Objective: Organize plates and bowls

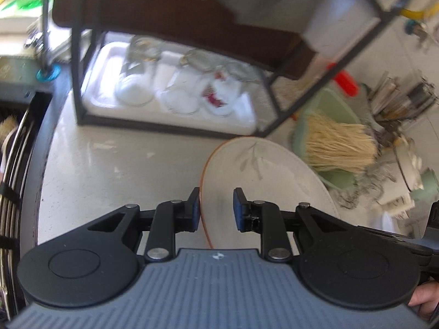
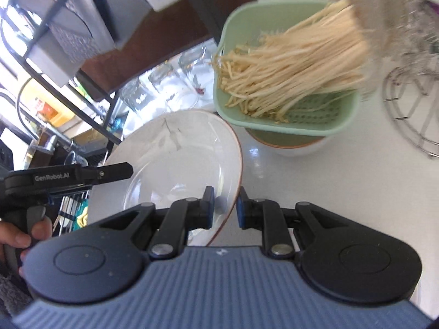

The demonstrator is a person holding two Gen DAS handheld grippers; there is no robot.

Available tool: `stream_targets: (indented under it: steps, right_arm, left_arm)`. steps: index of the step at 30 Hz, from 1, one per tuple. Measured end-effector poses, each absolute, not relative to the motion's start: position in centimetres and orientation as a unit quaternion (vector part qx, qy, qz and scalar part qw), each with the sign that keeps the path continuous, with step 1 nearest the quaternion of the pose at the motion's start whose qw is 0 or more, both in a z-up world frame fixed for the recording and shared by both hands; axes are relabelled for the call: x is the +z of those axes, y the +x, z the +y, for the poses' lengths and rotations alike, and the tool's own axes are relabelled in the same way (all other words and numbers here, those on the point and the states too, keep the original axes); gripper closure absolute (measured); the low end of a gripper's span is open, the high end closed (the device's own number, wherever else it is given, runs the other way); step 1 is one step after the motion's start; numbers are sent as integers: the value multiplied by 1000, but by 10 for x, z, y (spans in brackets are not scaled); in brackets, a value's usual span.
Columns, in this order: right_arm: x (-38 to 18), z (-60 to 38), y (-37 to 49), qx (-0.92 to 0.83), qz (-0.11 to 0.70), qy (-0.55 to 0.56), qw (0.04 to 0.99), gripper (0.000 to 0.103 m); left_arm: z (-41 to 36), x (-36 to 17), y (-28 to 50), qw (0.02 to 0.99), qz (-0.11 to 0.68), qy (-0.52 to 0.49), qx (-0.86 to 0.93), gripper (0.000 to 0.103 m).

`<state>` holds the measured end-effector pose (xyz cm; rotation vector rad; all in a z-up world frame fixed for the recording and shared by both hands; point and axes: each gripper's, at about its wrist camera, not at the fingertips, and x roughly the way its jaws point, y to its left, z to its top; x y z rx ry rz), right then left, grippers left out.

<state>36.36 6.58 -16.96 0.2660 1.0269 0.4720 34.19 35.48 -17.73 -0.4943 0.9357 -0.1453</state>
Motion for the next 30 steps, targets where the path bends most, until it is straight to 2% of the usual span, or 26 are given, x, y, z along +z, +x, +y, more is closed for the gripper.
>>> stream_targets:
  steps: [13,30]
  right_arm:
    - [-145,27,321,202,463,161,848,83]
    - [-160,-36,269,129,466,138,864,81]
  left_arm:
    - [314,-136,321,863,448,-207,-112,77]
    - [236,-170,303,822,518,-175,-160,77]
